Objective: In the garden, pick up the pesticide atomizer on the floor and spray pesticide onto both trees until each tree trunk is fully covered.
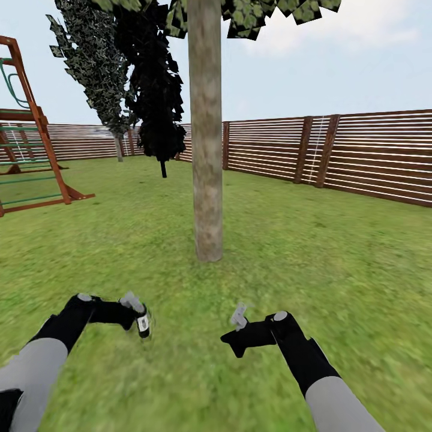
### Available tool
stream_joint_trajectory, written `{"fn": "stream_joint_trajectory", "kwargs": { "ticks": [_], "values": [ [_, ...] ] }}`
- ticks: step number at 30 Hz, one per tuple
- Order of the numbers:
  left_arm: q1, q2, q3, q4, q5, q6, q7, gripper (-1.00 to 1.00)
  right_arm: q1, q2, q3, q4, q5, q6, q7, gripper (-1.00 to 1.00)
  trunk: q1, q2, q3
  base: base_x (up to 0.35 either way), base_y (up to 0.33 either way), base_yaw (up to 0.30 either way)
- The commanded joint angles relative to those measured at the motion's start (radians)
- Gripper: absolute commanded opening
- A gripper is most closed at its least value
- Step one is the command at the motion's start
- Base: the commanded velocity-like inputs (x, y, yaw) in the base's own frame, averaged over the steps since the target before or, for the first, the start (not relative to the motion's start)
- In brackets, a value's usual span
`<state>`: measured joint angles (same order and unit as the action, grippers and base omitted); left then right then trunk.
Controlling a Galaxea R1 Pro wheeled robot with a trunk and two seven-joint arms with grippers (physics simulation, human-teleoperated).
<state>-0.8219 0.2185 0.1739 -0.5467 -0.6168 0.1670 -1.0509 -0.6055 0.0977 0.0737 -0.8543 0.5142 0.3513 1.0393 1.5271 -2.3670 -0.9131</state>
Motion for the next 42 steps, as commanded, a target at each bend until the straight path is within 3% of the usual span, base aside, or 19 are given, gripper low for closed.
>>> {"fn": "stream_joint_trajectory", "kwargs": {
  "ticks": [1,2,3,4,5,6,7,8,10,12,16,18,25,29,33,39,42],
  "values": [
    [0.002,0.002,0.122,0.0,0.001,-0.001,0.04,-1.0,0.002,-0.007,-0.023,0.004,0.0,0.0,-0.006,-1.0,0.0,0.0,0.0,0.0,0.0,0.0],
    [0.003,0.002,0.19,0.001,0.0,-0.001,0.076,-1.0,0.003,-0.025,-0.053,0.005,0.0,-0.001,-0.012,-1.0,0.0,0.0,0.0,0.0,0.0,0.0],
    [0.005,-0.001,0.286,0.008,0.001,-0.001,0.16,-1.0,0.006,-0.08,-0.137,0.007,0.0,-0.004,-0.019,1.0,0.0,0.0,0.0,0.0,0.0,0.0],
    [0.005,-0.008,0.336,0.026,0.001,-0.001,0.236,-1.0,0.009,-0.122,-0.215,0.008,0.0,-0.006,-0.022,1.0,0.0,0.0,0.0,0.0,0.0,0.0],
    [0.005,-0.018,0.384,0.07,0.002,-0.003,0.36,-1.0,0.012,-0.179,-0.352,0.011,0.0,-0.01,-0.026,1.0,0.0,0.0,0.0,0.0,0.0,0.0],
    [0.006,-0.022,0.402,0.111,0.003,-0.012,0.445,-1.0,0.013,-0.211,-0.454,0.011,0.0,-0.012,-0.027,1.0,0.0,0.0,0.0,0.0,0.0,0.0],
    [0.006,-0.025,0.418,0.182,0.005,-0.062,0.566,-1.0,0.013,-0.244,-0.614,0.012,0.0,-0.014,-0.028,1.0,0.0,0.0,0.0,0.0,0.0,0.0],
    [0.006,-0.027,0.426,0.246,0.006,-0.135,0.673,-1.0,0.013,-0.261,-0.756,0.012,0.001,-0.039,-0.029,1.0,0.0,0.0,0.0,0.0,0.0,0.0],
    [0.006,-0.029,0.431,0.321,0.012,-0.208,0.794,-1.0,0.014,-0.27,-0.908,0.012,0.002,-0.137,-0.046,1.0,0.0,0.0,0.0,0.0,0.0,0.0],
    [0.006,-0.035,0.434,0.386,0.037,-0.242,0.889,-1.0,0.014,-0.268,-1.031,0.012,0.003,-0.28,-0.121,1.0,0.0,0.0,0.0,0.0,0.0,0.0],
    [0.006,-0.063,0.435,0.451,0.088,-0.261,0.95,-1.0,0.016,-0.257,-1.184,0.018,0.002,-0.473,-0.372,1.0,0.0,0.0,0.0,0.0,0.0,0.0],
    [0.006,-0.069,0.435,0.479,0.097,-0.263,0.958,-1.0,0.017,-0.247,-1.214,0.084,0.005,-0.546,-0.425,1.0,0.0,0.0,0.0,0.0,0.0,0.0],
    [0.006,-0.072,0.434,0.491,0.099,-0.263,0.959,-1.0,0.018,-0.243,-1.219,0.143,0.009,-0.572,-0.442,1.0,0.0,0.0,0.0,0.0,0.0,0.0],
    [0.006,-0.113,0.431,0.487,0.096,-0.246,0.963,-1.0,0.018,-0.242,-1.212,0.141,0.009,-0.572,-0.442,1.0,0.0,0.0,0.0,0.133,0.0,0.0],
    [0.006,-0.124,0.43,0.485,0.095,-0.135,0.964,-1.0,0.017,-0.242,-1.202,0.14,0.008,-0.571,-0.442,1.0,0.0,0.0,0.0,0.305,0.0,0.0],
    [0.002,-0.122,0.428,0.472,0.093,-0.059,0.965,-1.0,0.017,-0.242,-1.202,0.143,0.004,-0.569,-0.443,1.0,0.0,0.0,0.0,0.326,0.0,-0.025],
    [-0.001,-0.129,0.426,0.377,0.091,0.052,0.965,-1.0,0.017,-0.241,-1.2,0.142,0.003,-0.566,-0.443,1.0,0.0,0.0,0.0,0.328,0.0,-0.246]
  ]
}}
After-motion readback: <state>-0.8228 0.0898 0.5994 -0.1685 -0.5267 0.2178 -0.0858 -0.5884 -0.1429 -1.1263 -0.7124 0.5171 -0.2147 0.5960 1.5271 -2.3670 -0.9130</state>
